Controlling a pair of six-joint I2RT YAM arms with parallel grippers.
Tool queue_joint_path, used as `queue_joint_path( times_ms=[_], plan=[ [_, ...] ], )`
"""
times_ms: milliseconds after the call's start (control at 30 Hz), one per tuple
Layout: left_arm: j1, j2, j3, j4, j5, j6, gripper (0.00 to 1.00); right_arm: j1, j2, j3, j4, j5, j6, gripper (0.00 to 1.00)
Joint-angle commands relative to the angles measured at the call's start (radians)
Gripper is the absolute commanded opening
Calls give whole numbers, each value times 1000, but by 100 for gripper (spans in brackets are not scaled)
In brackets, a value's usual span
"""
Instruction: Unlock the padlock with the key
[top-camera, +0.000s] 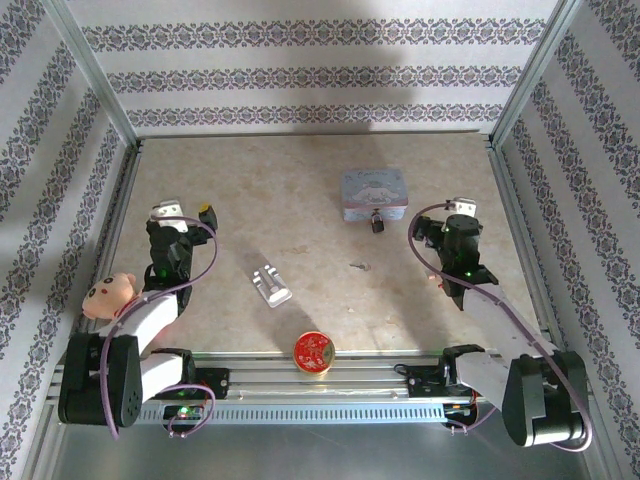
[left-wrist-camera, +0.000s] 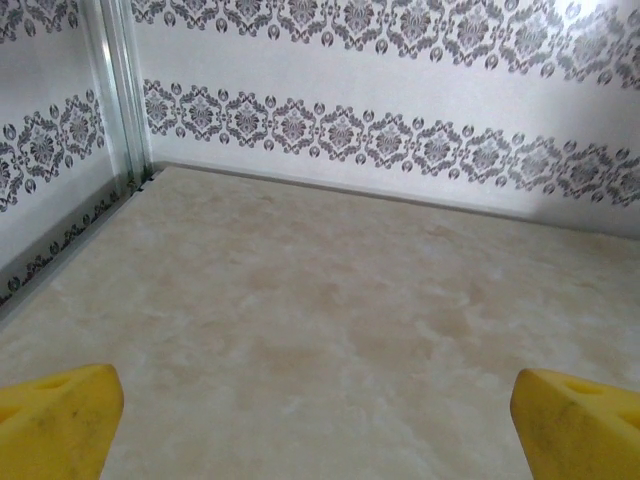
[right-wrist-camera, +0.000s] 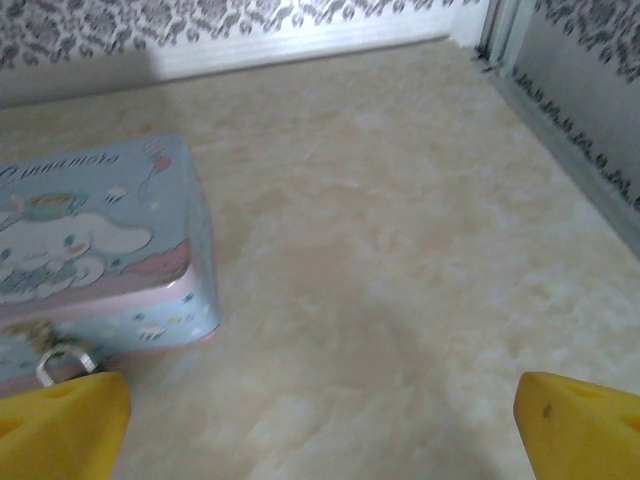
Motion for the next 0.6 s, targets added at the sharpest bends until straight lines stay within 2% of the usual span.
queue_joint_path(
  times_ms=[0,100,267,367,567],
  plan=[
    [-12,-58,-14,-97,43,-87,99,54,-36,35,-182,24,75,98],
    [-49,-96,-9,-161,47,-119,99,115,-54,52,-256,32,126,98],
    [-264,-116,1,-199,-33,-76,99,253,-69,61,-329,116,201,98],
    [-361,-94,27,-234,-38,-96,99,325,-65,62,-363,164,251,98],
    [-429,-50,79,-293,-4,-178,99,393,-41,57,-404,159,333,92]
  ],
)
